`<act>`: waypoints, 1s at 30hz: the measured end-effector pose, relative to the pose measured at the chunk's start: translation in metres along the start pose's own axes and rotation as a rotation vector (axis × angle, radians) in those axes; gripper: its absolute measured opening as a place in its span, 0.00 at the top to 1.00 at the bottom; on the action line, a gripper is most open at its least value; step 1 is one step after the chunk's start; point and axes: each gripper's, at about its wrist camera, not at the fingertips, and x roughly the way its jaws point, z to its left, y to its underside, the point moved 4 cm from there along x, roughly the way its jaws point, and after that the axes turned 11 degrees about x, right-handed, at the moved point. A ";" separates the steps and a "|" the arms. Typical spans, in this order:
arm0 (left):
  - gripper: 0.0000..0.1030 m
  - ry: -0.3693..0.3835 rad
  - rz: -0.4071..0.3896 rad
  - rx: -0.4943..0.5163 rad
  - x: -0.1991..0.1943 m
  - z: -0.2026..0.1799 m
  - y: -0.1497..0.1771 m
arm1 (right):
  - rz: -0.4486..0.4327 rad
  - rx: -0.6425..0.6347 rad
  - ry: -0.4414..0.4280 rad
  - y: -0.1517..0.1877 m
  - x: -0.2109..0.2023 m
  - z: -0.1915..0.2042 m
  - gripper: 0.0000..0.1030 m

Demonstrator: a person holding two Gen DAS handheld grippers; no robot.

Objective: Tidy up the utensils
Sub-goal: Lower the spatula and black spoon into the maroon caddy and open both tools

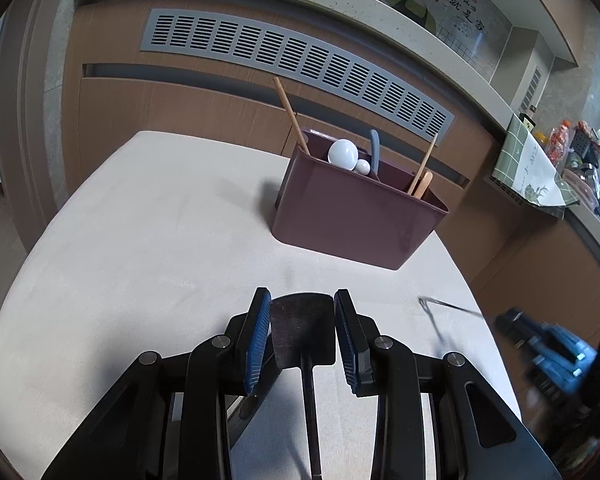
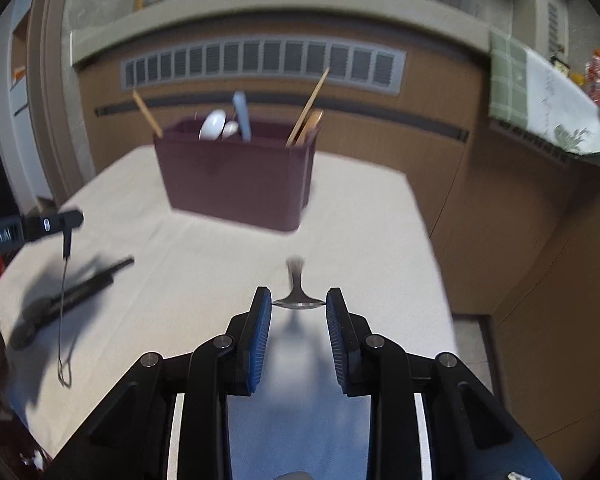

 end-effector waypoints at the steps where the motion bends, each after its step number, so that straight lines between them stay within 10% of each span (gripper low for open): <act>1: 0.68 0.000 -0.001 0.003 0.000 -0.001 0.000 | -0.028 0.008 -0.004 -0.006 -0.006 -0.001 0.75; 15: 0.68 0.034 -0.094 0.035 -0.031 -0.014 -0.019 | -0.162 0.037 -0.059 -0.042 -0.041 0.008 0.75; 30: 0.68 0.133 -0.272 0.237 -0.072 -0.056 -0.187 | -0.281 0.009 -0.121 -0.154 -0.086 0.020 0.75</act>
